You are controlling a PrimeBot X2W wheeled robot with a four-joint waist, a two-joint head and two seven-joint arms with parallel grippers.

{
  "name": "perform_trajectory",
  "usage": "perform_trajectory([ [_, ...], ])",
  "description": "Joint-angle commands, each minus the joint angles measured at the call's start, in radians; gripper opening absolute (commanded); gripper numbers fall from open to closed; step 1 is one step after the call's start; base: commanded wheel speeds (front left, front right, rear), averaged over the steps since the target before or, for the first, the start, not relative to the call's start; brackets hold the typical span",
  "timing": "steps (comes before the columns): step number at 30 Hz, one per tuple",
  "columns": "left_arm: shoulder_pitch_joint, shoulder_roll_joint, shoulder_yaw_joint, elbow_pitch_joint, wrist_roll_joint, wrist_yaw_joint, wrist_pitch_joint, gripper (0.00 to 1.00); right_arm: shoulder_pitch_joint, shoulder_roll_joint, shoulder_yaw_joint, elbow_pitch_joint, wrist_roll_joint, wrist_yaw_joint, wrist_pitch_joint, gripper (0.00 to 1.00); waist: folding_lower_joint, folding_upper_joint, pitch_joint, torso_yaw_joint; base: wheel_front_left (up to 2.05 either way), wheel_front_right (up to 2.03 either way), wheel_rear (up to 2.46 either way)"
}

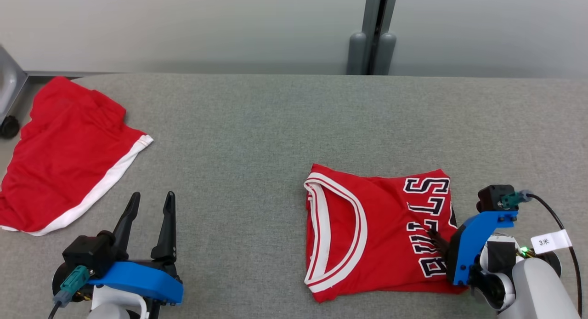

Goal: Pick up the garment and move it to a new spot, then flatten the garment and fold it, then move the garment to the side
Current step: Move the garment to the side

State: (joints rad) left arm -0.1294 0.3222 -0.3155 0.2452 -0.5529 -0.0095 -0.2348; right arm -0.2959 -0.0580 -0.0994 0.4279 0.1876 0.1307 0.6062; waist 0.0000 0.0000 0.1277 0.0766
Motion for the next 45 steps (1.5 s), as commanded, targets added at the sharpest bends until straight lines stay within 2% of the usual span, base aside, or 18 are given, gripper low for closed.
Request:
perform_trajectory([
  [1, -0.018, 0.004, -0.003, 0.002, 0.005, -0.004, 0.001, 1.0, -0.013, 0.005, 0.005, 0.023, 0.0, 0.0, 0.016, 1.0, 0.0, 0.0, 0.013, 0.011, 0.0, 0.0, 0.0],
  [6, -0.024, 0.001, -0.007, 0.008, 0.004, -0.005, -0.003, 1.0, -0.002, 0.012, 0.025, 0.083, -0.008, 0.0, 0.072, 1.0, 0.0, 0.0, 0.024, 0.009, 0.0, 0.0, 0.0],
  [7, -0.024, 0.0, -0.008, 0.01, 0.004, -0.006, -0.003, 1.0, -0.006, 0.013, 0.034, 0.088, -0.005, 0.0, 0.077, 0.41, 0.0, 0.0, 0.025, 0.007, 0.0, 0.0, 0.0],
  [8, -0.026, -0.001, -0.009, 0.011, 0.003, -0.007, -0.004, 1.0, -0.01, 0.014, 0.044, 0.089, 0.001, 0.0, 0.076, 0.0, 0.0, 0.0, 0.026, 0.005, 0.0, 0.0, 0.0],
  [11, -0.033, -0.001, -0.011, 0.015, 0.001, -0.008, -0.006, 1.0, -0.023, 0.014, 0.071, 0.077, 0.003, 0.001, 0.05, 0.0, 0.0, 0.0, 0.031, -0.004, 0.0, 0.0, 0.0],
  [15, -0.039, 0.003, -0.005, 0.012, -0.002, -0.012, -0.01, 1.0, -0.075, -0.035, 0.166, 0.034, 0.014, 0.001, 0.018, 0.0, 0.0, 0.0, 0.048, -0.028, 0.0, 0.0, 0.0],
  [20, -0.043, 0.025, 0.021, -0.026, -0.002, -0.003, -0.015, 1.0, -0.193, -0.153, 0.366, -0.06, 0.068, 0.0, 0.034, 0.0, 0.0, 0.0, 0.107, -0.107, 0.0, 0.0, 0.0],
  [24, -0.059, 0.042, 0.037, -0.067, 0.007, 0.01, -0.019, 1.0, -0.301, -0.251, 0.468, -0.117, 0.116, 0.0, 0.034, 0.0, 0.0, 0.0, 0.161, -0.192, 0.0, 0.0, 0.0],
  [27, -0.078, 0.049, 0.038, -0.093, 0.019, 0.017, -0.017, 1.0, -0.369, -0.324, 0.506, -0.136, 0.138, 0.0, 0.013, 0.0, 0.0, 0.0, 0.196, -0.252, 0.0, 0.0, 0.0],
  [34, -0.115, 0.093, 0.047, -0.155, 0.038, 0.025, 0.013, 1.0, -0.492, -0.501, 0.553, -0.082, 0.117, 0.0, -0.106, 0.0, 0.0, 0.0, 0.274, -0.357, 0.0, 0.0, 0.0],
  [42, -0.13, 0.161, 0.053, -0.233, 0.063, 0.036, 0.077, 1.0, -0.568, -0.587, 0.496, 0.032, 0.048, 0.0, -0.226, 0.0, 0.0, 0.0, 0.357, -0.408, 0.0, 0.0, 0.0],
  [45, -0.132, 0.191, 0.065, -0.269, 0.069, 0.045, 0.102, 1.0, -0.584, -0.594, 0.459, 0.076, 0.025, 0.0, -0.258, 0.0, 0.0, 0.0, 0.387, -0.421, 0.0, 0.0, 0.0],
])
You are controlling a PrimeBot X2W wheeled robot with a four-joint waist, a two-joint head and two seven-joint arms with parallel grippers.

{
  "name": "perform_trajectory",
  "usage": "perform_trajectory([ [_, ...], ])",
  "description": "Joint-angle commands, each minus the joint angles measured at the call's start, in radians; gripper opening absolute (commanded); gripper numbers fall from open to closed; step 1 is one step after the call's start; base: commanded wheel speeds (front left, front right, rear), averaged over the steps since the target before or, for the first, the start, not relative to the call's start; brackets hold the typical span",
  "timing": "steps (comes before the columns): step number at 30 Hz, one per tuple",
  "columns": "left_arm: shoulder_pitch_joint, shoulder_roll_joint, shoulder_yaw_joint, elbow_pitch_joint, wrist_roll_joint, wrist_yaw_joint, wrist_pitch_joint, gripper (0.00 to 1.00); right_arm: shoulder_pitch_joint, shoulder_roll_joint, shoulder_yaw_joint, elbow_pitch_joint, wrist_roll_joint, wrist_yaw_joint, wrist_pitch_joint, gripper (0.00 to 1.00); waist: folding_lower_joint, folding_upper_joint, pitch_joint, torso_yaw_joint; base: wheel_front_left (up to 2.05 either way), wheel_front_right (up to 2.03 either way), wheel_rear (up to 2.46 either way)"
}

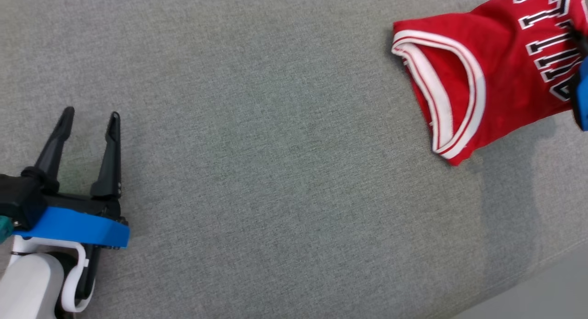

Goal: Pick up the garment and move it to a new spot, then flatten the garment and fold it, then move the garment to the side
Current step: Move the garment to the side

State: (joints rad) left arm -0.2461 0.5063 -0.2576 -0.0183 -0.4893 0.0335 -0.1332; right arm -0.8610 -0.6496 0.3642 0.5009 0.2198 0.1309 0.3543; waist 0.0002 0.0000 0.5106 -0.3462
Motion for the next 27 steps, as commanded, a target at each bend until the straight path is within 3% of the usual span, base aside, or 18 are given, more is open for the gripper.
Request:
perform_trajectory([
  [1, -0.016, 0.016, 0.01, -0.018, 0.007, 0.005, 0.01, 1.0, -0.024, -0.006, -0.025, 0.018, -0.015, 0.0, -0.016, 0.0, -0.0002, 0.0, 0.014, 0.001, 0.0, 0.0, 0.0],
  [13, 0.012, 0.042, 0.018, -0.074, -0.002, 0.021, 0.037, 1.0, -0.011, 0.016, -0.186, 0.169, -0.066, -0.001, -0.082, 0.0, -0.0002, 0.0, 0.011, 0.03, 0.0, 0.0, 0.0],
  [14, 0.014, 0.041, 0.017, -0.073, -0.003, 0.021, 0.035, 1.0, -0.011, 0.016, -0.195, 0.181, -0.071, -0.001, -0.082, 0.31, -0.0002, 0.0, 0.007, 0.033, 0.0, 0.0, 0.0],
  [15, 0.016, 0.038, 0.014, -0.068, -0.004, 0.021, 0.032, 1.0, -0.011, 0.019, -0.203, 0.188, -0.071, -0.001, -0.089, 1.0, -0.0002, 0.0, 0.001, 0.037, 0.0, 0.0, 0.0],
  [21, 0.031, 0.001, -0.007, -0.024, -0.019, 0.013, 0.002, 1.0, 0.001, 0.029, -0.189, 0.211, -0.078, 0.0, -0.14, 1.0, -0.0002, 0.0, -0.066, 0.066, 0.0, 0.0, 0.0],
  [27, 0.058, -0.074, -0.046, 0.074, -0.041, 0.002, -0.059, 1.0, 0.086, 0.057, -0.152, 0.157, -0.015, 0.0, -0.243, 1.0, -0.0002, 0.0, -0.21, 0.132, 0.0, 0.0, 0.0],
])
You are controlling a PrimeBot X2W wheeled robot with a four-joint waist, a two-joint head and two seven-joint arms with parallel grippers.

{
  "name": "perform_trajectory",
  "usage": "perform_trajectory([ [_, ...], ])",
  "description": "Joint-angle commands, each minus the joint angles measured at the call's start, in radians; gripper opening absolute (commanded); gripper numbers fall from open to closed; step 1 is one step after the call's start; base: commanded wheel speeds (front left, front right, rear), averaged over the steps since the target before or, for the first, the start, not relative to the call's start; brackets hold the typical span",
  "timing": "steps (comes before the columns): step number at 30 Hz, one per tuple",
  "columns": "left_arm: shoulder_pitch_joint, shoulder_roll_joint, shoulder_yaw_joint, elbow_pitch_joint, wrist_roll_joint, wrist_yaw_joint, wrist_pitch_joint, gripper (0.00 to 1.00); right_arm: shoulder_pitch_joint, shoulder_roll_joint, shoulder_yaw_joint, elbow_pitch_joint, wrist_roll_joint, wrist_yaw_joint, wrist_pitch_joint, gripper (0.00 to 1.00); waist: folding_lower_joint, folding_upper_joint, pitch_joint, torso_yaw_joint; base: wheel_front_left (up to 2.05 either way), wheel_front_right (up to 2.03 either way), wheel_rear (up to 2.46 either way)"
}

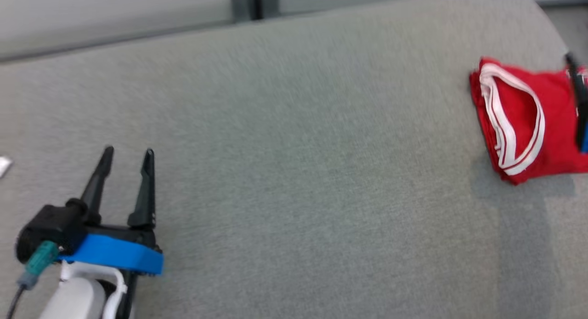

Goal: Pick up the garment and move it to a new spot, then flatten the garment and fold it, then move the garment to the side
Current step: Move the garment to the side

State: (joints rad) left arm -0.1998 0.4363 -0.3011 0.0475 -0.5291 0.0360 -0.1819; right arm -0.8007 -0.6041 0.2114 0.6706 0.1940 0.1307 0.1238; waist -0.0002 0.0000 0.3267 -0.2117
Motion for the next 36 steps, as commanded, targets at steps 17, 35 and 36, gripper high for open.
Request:
perform_trajectory([
  [17, 0.157, -0.113, 0.02, 0.161, -0.049, -0.005, -0.079, 1.0, 0.675, 0.341, -0.199, -0.506, 0.157, 0.0, -0.185, 1.0, 0.0002, 0.0, -0.281, 0.204, 0.0, 0.0, 0.0],
  [35, 0.211, -0.148, 0.056, 0.18, -0.021, -0.035, -0.084, 1.0, 0.838, 0.479, -0.245, -0.614, 0.086, 0.0, -0.146, 1.0, 0.0002, 0.0, -0.31, 0.186, 0.0, 0.0, 0.0],
  [36, 0.207, -0.148, 0.056, 0.181, -0.021, -0.036, -0.084, 1.0, 0.837, 0.476, -0.244, -0.61, 0.089, 0.0, -0.148, 1.0, 0.0002, 0.0, -0.31, 0.186, 0.0, 0.0, 0.0],
])
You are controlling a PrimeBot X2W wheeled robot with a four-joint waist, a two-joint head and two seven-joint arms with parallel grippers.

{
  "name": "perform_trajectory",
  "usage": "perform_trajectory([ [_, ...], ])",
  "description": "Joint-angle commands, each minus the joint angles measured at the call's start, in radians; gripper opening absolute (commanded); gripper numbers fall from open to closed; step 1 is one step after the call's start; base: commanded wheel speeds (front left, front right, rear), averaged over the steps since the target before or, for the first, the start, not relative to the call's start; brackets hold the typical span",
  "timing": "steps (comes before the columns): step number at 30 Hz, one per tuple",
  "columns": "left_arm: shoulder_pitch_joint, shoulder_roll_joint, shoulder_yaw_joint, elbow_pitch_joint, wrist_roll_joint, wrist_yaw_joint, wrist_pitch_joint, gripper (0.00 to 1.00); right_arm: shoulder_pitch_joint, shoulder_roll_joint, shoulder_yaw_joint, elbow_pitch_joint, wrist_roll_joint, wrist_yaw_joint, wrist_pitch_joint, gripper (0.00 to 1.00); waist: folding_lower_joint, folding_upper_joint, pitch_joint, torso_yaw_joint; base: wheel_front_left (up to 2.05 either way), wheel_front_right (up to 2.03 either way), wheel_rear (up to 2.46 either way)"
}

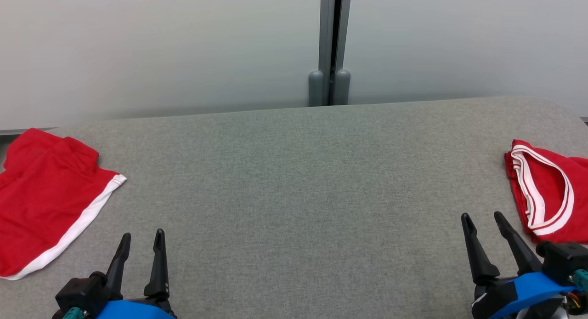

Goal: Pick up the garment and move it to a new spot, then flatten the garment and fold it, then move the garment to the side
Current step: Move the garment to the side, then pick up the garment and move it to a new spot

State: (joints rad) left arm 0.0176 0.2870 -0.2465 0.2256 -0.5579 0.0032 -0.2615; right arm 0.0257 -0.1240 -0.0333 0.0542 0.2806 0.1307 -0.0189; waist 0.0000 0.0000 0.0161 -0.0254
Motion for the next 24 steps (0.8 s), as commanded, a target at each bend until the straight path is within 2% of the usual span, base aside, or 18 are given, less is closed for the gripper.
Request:
perform_trajectory([
  [1, -0.013, 0.0, 0.001, 0.004, 0.009, -0.006, -0.005, 1.0, 0.009, -0.005, 0.003, 0.012, 0.01, 0.0, -0.008, 1.0, 0.0, 0.0, 0.002, 0.001, 0.0, 0.0, 0.0],
  [8, -0.025, -0.001, 0.0, 0.013, 0.015, -0.017, -0.005, 1.0, 0.001, -0.021, 0.013, 0.046, 0.035, 0.0, -0.02, 1.0, 0.0, 0.0, 0.008, 0.025, 0.0, 0.0, 0.0],
  [18, -0.028, -0.008, 0.005, 0.028, 0.027, -0.017, -0.005, 1.0, 0.009, -0.03, 0.034, 0.082, 0.038, 0.0, -0.043, 1.0, 0.0, 0.0, 0.012, 0.237, 0.0, 0.0, 0.0],
  [19, -0.028, -0.008, 0.005, 0.028, 0.027, -0.017, -0.005, 1.0, 0.009, -0.03, 0.034, 0.082, 0.038, 0.0, -0.043, 1.0, 0.0, 0.0, 0.012, 0.237, 0.0, 0.0, 0.0],
  [24, -0.007, -0.002, 0.021, 0.031, 0.025, -0.019, -0.005, 1.0, -0.018, -0.021, 0.061, 0.098, 0.024, 0.0, -0.043, 1.0, 0.0, 0.0, 0.016, 0.332, 0.0, 0.0, 0.0],
])
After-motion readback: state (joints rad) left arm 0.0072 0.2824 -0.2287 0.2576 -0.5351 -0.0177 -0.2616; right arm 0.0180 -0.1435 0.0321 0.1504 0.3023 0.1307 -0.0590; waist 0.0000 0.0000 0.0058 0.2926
